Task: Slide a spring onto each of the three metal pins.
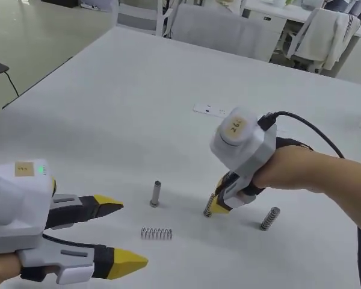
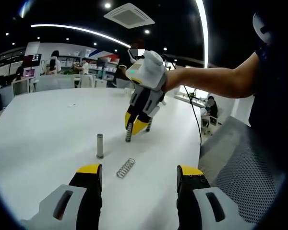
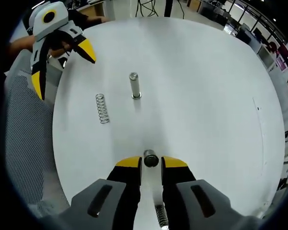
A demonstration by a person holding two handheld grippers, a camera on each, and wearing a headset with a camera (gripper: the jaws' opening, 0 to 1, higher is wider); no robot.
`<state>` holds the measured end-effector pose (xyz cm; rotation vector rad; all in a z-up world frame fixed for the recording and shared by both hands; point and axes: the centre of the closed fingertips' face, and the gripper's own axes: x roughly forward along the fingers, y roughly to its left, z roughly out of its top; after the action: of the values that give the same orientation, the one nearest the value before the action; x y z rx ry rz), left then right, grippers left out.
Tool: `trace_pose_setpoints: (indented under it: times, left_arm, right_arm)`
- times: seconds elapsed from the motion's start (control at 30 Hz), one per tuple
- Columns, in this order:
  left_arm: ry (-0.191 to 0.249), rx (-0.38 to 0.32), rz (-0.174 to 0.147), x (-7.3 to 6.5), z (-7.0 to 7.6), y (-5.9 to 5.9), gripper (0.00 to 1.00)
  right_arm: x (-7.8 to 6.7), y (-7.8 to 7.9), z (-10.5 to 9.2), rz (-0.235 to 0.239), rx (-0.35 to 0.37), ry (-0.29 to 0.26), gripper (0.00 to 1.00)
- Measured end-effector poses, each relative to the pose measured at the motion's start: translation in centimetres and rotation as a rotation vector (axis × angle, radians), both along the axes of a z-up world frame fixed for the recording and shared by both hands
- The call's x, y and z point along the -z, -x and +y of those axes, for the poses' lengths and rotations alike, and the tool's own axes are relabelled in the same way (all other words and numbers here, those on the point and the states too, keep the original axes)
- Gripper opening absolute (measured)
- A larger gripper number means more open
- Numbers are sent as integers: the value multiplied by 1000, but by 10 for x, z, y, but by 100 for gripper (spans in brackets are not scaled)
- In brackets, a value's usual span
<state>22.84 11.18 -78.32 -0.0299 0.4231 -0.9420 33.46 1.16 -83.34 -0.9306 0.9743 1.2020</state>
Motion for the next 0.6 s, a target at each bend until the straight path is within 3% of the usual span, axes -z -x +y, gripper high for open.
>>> trace_pose_setpoints:
  times: [0.6]
  left_arm:
    - [-5,9,-1,-1,-3,2,58]
  right_arm:
    - [-1,5,-11,1,16,-1,15]
